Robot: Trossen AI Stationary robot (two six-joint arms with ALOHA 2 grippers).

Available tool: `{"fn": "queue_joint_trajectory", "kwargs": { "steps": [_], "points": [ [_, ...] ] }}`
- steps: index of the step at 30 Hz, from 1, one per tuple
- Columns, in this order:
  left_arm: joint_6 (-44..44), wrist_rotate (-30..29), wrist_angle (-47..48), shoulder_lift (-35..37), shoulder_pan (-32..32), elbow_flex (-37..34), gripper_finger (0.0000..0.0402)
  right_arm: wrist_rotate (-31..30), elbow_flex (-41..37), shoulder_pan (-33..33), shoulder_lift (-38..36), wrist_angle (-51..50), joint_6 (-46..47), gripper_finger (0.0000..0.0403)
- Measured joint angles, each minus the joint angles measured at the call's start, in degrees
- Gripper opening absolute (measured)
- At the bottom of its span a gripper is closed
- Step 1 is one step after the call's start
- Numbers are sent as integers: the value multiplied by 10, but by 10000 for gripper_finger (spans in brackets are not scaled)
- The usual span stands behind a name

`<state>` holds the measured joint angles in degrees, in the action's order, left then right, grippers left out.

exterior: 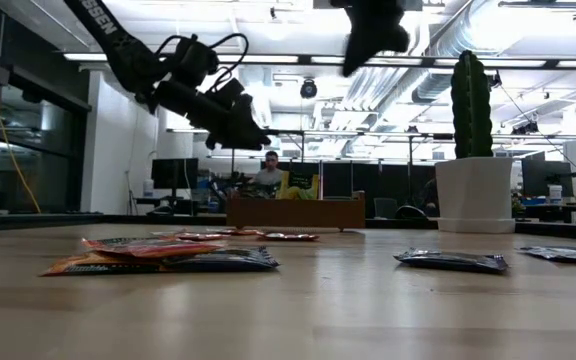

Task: Pick & Place Tea
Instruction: Put the middle purple tea bag in the left compartment of the organizer

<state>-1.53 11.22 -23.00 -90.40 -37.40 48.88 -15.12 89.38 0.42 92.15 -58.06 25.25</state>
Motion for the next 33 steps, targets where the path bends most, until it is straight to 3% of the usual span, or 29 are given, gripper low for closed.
{"fn": "queue_joint_trajectory", "kwargs": {
  "steps": [7, 11, 15, 19, 23, 27, 33],
  "points": [
    [2, 136, 60, 4, 8, 2, 199, -34, -45, 15, -72, -97, 42, 1],
    [30, 152, 98, 4, 47, 2, 199, -28, -168, 34, -164, -64, 112, 1],
    [30, 155, 108, 19, 94, 1, 199, -13, -307, 64, -262, 38, 205, 1],
    [28, 135, 106, 38, 164, 3, 199, -16, -411, 103, -319, 152, 263, 0],
    [13, 93, 111, 41, 238, 2, 199, -7, -475, 127, -329, 236, 309, 0],
    [-12, 41, 107, 41, 305, 2, 199, 3, -510, 160, -308, 324, 331, 0],
    [-55, -37, 90, 21, 377, 2, 199, 1, -514, 214, -242, 369, 331, 0]
  ]
}}
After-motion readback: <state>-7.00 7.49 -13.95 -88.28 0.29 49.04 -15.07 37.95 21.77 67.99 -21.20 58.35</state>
